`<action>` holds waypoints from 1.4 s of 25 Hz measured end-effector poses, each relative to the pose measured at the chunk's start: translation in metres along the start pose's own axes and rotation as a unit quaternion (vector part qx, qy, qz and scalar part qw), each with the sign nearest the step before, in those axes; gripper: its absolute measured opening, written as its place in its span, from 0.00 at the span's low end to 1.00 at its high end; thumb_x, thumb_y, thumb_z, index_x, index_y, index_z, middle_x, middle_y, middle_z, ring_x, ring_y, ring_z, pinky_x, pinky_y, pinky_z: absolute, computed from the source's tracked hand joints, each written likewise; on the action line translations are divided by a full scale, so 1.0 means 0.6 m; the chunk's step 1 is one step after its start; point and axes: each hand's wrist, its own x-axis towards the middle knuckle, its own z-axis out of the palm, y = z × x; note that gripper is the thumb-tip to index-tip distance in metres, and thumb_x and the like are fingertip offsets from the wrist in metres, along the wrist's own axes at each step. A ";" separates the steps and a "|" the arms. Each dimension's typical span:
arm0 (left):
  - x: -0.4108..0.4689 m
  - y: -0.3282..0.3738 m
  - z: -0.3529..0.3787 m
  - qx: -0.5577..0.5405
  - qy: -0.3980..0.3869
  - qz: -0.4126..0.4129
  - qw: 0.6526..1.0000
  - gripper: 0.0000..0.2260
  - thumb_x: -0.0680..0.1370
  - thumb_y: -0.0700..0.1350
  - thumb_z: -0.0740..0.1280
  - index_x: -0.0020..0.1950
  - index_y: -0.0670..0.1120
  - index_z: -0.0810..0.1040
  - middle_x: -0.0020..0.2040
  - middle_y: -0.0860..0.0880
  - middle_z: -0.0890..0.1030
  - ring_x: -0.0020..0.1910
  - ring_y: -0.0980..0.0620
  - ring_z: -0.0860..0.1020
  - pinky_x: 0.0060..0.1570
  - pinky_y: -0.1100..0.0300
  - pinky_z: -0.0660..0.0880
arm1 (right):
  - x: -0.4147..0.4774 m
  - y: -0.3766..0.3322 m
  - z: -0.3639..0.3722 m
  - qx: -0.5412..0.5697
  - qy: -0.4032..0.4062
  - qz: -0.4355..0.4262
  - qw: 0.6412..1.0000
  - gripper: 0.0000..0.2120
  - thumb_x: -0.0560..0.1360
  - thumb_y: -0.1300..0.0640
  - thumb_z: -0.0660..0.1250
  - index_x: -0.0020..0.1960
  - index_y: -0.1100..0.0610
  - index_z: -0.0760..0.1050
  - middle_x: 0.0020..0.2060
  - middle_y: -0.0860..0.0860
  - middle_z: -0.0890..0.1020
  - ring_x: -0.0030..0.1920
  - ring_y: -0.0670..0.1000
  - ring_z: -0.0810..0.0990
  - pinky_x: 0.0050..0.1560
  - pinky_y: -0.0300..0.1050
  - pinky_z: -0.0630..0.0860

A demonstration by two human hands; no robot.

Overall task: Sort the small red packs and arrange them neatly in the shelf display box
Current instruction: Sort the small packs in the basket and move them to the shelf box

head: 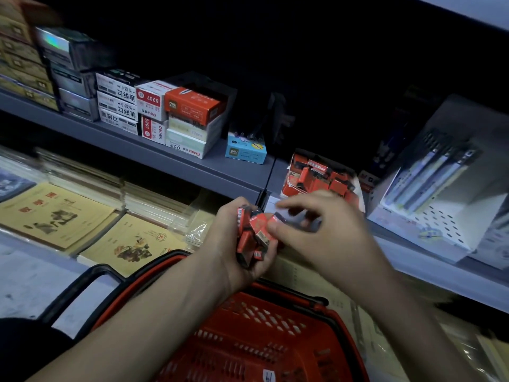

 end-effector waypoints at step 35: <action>0.003 -0.012 0.007 0.075 -0.009 0.029 0.997 0.20 0.75 0.51 0.63 0.29 0.42 0.84 0.37 0.47 0.82 0.25 0.56 0.73 0.21 0.69 0.71 | 0.004 0.014 0.021 0.011 -0.046 0.003 0.999 0.10 0.73 0.48 0.76 0.53 0.43 0.85 0.44 0.42 0.75 0.39 0.39 0.72 0.39 0.33 0.64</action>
